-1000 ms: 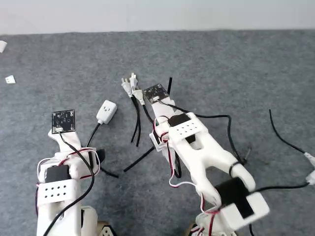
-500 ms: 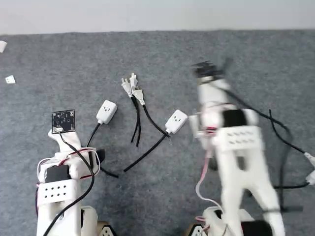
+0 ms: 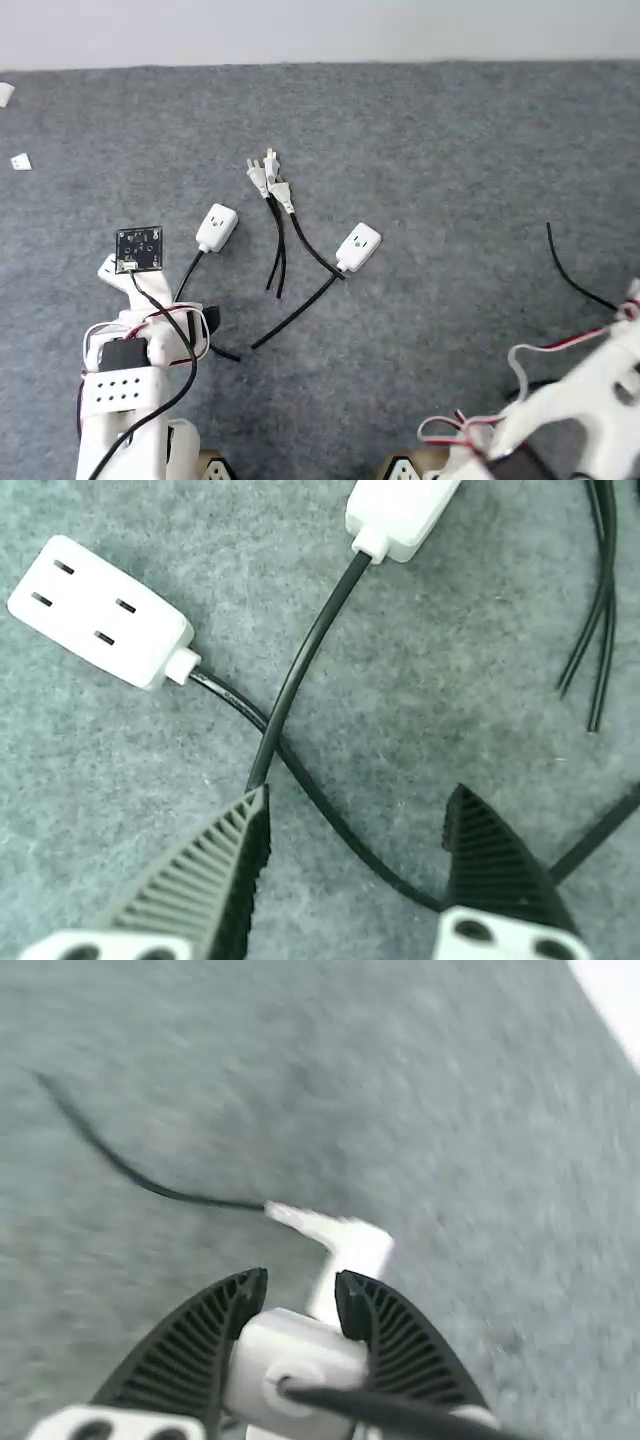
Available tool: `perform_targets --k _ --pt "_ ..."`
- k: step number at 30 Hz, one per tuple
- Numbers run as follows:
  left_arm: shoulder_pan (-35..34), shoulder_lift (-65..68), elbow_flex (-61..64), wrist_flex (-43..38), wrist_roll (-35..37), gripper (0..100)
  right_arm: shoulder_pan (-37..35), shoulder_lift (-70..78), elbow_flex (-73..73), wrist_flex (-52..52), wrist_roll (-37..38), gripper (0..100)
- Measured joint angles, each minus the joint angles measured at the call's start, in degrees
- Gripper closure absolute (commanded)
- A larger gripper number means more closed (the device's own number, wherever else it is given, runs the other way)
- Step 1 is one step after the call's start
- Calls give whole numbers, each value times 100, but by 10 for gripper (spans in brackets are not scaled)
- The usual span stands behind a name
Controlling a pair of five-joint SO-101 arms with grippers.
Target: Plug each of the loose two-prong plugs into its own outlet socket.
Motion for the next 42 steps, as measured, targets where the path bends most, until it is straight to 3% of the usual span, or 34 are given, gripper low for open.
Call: perform_targets --k 3,11,17,23,27,31,34,39,42 --pt "0 0 0 -9 0 735 246 703 0 -431 26 967" --pt "0 0 0 -9 0 735 352 1714 -9 -1143 26 734" --pt "0 0 0 -9 0 735 360 1547 -484 -923 -185 723" --pt "0 0 0 -9 0 735 360 695 -1099 70 -440 725" --pt "185 0 0 -9 9 735 360 105 -1116 615 -1064 726" --pt "404 0 0 -9 141 735 316 -527 -1116 1363 -1486 853" --pt "519 0 0 -9 211 736 9 -985 -1116 1890 -1565 995" --pt "1125 132 -123 -9 519 740 -844 -1837 -484 2092 -1574 976" --pt "1618 721 -563 -9 659 802 -1512 -2409 281 2092 -1635 990"
